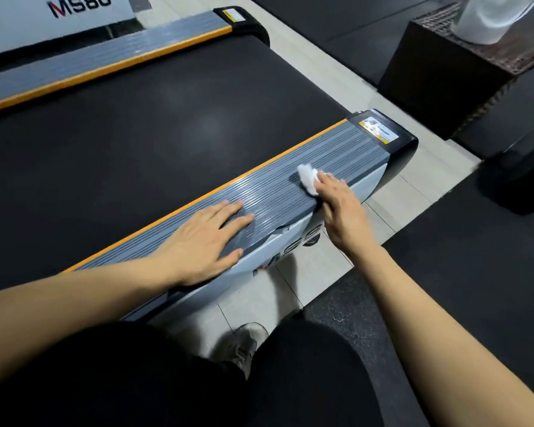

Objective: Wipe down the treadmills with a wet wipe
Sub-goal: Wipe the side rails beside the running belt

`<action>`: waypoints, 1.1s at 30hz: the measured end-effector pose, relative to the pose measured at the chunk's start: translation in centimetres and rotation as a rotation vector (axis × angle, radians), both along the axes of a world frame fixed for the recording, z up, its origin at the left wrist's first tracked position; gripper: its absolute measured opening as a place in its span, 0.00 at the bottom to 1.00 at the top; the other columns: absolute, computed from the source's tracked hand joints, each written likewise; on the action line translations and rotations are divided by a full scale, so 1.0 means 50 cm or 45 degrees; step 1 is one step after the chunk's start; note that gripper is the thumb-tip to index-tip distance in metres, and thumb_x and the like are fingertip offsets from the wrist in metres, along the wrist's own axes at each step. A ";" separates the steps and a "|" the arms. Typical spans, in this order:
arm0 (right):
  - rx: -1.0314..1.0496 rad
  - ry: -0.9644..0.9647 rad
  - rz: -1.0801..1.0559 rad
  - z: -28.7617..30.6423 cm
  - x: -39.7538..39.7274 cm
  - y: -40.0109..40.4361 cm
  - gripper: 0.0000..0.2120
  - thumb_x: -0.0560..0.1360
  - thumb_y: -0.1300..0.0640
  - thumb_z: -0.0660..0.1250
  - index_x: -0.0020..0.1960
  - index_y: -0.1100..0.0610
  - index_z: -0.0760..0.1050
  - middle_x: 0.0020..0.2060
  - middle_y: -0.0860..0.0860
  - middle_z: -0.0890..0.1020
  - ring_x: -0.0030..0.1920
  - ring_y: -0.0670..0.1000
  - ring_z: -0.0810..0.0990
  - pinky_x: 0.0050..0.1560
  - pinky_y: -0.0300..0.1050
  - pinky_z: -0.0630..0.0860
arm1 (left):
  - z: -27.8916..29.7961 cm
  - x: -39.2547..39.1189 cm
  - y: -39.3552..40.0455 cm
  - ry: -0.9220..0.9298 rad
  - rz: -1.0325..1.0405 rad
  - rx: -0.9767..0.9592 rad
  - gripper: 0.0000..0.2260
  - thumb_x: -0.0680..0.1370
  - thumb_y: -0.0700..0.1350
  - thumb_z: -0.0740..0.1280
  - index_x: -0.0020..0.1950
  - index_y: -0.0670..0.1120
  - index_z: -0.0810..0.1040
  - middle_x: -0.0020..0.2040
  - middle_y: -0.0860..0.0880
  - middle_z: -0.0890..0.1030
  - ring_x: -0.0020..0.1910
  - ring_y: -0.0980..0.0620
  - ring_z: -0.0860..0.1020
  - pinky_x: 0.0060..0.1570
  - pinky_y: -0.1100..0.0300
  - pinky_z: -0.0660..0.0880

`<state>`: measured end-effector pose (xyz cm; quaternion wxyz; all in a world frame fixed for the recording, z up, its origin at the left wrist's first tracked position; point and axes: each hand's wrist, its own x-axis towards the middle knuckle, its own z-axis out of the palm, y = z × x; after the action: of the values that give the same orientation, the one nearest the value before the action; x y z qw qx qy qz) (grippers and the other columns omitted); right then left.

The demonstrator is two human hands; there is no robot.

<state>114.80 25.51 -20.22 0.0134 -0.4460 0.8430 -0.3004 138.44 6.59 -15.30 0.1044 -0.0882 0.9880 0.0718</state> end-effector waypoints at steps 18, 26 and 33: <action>0.081 0.095 -0.109 -0.005 0.011 -0.079 0.22 0.77 0.62 0.60 0.70 0.61 0.73 0.71 0.58 0.73 0.67 0.61 0.73 0.71 0.58 0.67 | -0.070 -0.155 0.009 0.290 0.126 0.099 0.26 0.82 0.57 0.52 0.79 0.52 0.63 0.79 0.48 0.63 0.78 0.45 0.60 0.79 0.50 0.55; 0.236 0.023 -0.122 0.020 -0.129 -0.077 0.23 0.79 0.64 0.60 0.74 0.58 0.71 0.75 0.56 0.70 0.74 0.59 0.69 0.75 0.51 0.62 | -0.076 -0.152 0.016 0.354 0.205 0.178 0.25 0.81 0.56 0.52 0.79 0.53 0.64 0.81 0.51 0.61 0.80 0.49 0.57 0.80 0.50 0.53; 0.232 0.376 -0.133 0.048 -0.127 -0.104 0.09 0.77 0.59 0.66 0.56 0.53 0.80 0.60 0.52 0.79 0.58 0.58 0.75 0.56 0.52 0.73 | -0.080 -0.150 0.012 0.370 0.210 0.188 0.25 0.80 0.56 0.55 0.78 0.53 0.65 0.80 0.52 0.62 0.80 0.49 0.58 0.80 0.49 0.54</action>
<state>108.48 20.29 -17.81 -0.0858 -0.4380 0.8814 -0.1545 130.92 7.18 -19.30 -0.0393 -0.1496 0.9742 0.1645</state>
